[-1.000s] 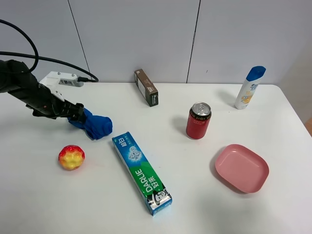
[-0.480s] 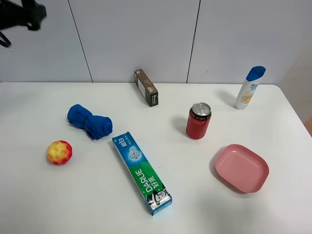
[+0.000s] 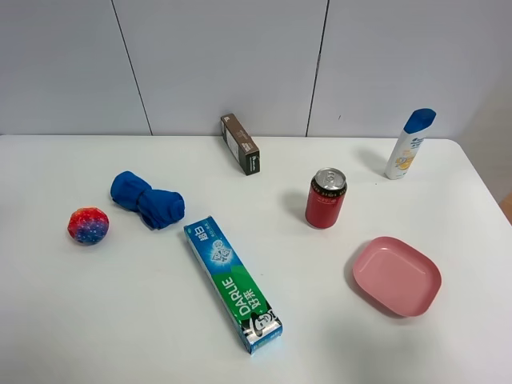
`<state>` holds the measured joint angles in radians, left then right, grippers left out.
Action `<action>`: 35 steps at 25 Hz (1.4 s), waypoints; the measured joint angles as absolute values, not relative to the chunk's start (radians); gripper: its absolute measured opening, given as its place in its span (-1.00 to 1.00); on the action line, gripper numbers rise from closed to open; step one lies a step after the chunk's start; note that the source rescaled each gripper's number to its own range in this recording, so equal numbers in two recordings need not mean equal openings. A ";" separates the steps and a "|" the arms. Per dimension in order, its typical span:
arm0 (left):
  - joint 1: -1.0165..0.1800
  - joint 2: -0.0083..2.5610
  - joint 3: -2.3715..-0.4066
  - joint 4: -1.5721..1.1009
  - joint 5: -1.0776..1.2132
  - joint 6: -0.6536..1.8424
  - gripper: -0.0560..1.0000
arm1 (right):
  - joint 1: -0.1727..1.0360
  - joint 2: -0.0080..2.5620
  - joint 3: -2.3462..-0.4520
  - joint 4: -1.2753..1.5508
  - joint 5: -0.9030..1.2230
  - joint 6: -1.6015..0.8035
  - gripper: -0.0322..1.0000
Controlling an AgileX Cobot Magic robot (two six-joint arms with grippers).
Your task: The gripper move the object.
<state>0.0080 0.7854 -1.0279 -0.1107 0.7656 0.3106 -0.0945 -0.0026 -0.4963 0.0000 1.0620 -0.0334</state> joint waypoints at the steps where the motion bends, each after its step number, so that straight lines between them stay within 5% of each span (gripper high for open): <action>1: 0.010 0.740 -1.026 -0.066 0.822 0.289 0.98 | -0.094 -0.003 -0.496 0.000 1.062 -0.033 1.00; 7: 0.010 0.478 -0.996 0.088 1.035 0.145 0.99 | -0.094 -0.003 -0.496 0.000 1.062 -0.033 1.00; 19: -0.043 0.085 -0.587 0.032 1.111 0.008 0.99 | -0.094 -0.003 -0.496 0.000 1.062 -0.033 1.00; 35: -0.044 -0.006 -0.511 -0.007 1.065 -0.014 1.00 | -0.094 -0.003 -0.496 0.000 1.062 -0.033 1.00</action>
<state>-0.0439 -0.0062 -0.5113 -0.0073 1.0648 -0.0137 -0.0945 -0.0026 -0.4963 0.0000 1.0620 -0.0334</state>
